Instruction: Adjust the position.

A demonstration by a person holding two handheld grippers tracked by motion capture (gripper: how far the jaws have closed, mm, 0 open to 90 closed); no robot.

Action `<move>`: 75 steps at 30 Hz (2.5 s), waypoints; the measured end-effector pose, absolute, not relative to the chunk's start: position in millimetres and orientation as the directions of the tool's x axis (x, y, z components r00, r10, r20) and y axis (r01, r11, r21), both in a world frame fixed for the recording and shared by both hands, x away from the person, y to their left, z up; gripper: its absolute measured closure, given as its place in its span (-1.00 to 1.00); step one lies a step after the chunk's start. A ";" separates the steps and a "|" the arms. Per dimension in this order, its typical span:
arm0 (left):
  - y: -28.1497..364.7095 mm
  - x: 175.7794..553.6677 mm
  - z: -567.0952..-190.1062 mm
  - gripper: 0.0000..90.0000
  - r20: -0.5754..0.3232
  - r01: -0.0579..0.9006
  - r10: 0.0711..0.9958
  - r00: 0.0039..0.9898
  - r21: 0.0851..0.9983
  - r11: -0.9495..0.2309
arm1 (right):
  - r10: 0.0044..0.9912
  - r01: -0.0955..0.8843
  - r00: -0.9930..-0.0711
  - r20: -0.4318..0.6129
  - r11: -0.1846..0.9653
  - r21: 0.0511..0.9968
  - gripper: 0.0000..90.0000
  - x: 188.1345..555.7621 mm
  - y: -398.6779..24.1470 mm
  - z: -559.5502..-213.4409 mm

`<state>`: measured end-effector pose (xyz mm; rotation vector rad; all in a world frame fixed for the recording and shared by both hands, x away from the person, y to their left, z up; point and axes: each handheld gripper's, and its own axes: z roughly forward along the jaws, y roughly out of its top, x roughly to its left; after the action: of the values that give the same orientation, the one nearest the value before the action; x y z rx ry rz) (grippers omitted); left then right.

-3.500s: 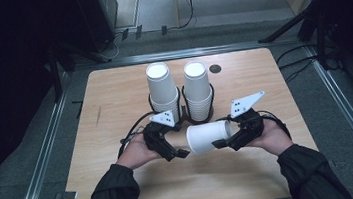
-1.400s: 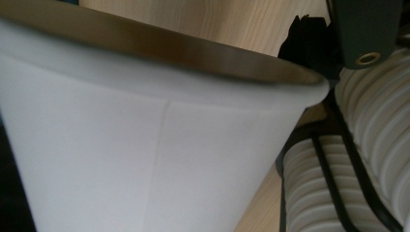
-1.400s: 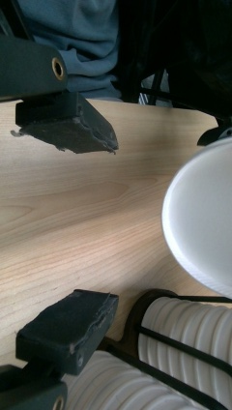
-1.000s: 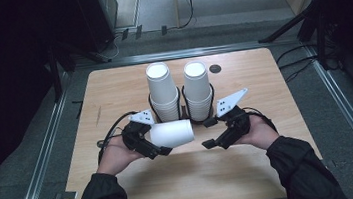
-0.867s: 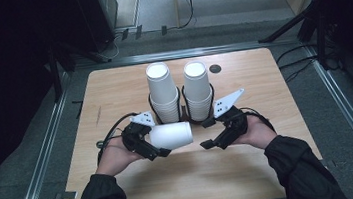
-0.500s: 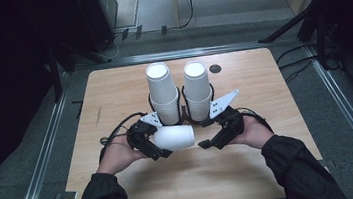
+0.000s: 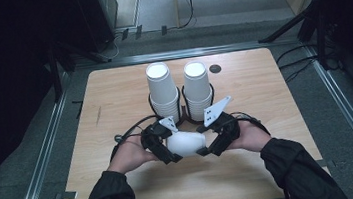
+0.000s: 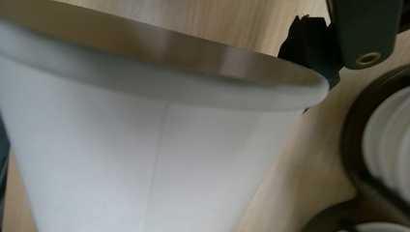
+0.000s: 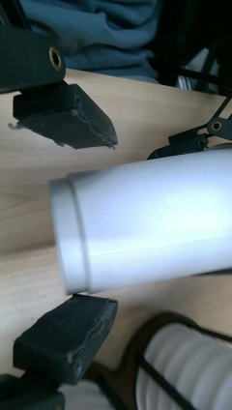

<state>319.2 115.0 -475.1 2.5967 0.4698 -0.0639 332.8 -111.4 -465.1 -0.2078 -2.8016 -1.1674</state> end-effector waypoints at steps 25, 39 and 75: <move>119.7 316.9 -476.8 -1.00 -0.181 0.332 0.280 0.943 0.579 -0.745 | 0.070 0.100 -0.995 0.071 0.759 0.643 -0.49 322.2 -108.5 -469.8; 144.4 315.2 -460.7 -1.00 -0.242 0.388 0.316 0.917 0.725 -0.570 | 0.148 0.164 -0.985 0.087 0.666 0.728 -0.50 326.7 -137.2 -455.3; 122.2 319.3 -443.5 -0.67 -0.413 0.477 0.239 0.879 0.772 -0.420 | 0.111 0.199 -0.980 0.165 0.534 0.822 -0.48 313.7 -127.0 -455.8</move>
<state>319.3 122.2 -443.5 2.0220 0.5211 -0.2923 313.7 -127.0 -455.8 -0.2705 -2.6690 -1.4490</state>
